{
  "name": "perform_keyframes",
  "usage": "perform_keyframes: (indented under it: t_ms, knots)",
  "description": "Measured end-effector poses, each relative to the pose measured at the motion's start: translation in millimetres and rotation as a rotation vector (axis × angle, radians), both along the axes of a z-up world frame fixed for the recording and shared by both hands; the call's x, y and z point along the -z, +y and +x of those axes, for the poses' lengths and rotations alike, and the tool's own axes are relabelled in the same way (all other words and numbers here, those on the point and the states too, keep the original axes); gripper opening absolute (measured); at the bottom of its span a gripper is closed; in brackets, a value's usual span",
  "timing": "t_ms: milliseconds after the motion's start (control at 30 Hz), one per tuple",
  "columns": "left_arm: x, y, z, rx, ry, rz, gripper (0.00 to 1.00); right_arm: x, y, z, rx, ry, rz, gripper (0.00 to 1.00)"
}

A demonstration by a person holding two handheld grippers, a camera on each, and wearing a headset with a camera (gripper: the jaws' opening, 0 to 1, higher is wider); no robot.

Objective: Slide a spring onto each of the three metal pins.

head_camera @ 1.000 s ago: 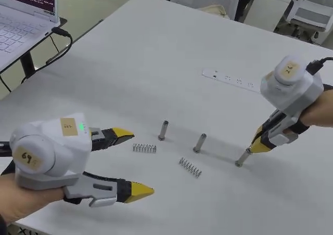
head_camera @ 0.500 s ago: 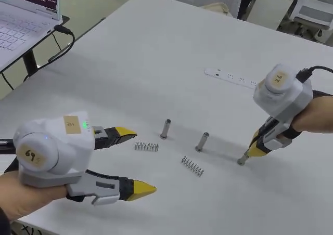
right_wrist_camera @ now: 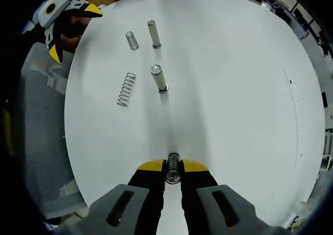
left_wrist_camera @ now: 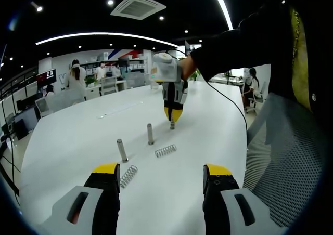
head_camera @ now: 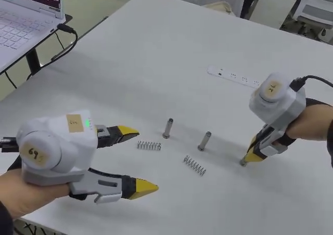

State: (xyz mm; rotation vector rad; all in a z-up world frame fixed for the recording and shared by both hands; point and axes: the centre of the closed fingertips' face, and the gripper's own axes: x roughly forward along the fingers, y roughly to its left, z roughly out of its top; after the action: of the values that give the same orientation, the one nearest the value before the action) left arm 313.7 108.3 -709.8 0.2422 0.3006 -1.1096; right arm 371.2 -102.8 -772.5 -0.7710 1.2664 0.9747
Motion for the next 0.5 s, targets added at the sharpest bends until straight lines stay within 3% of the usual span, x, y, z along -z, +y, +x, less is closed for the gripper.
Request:
perform_keyframes:
  t_ms: [500]
  knots:
    - [0.2,-1.0,-2.1,0.002,0.002,0.0,0.61,8.1,2.4,-1.8,0.0,-0.004,0.008,0.09]
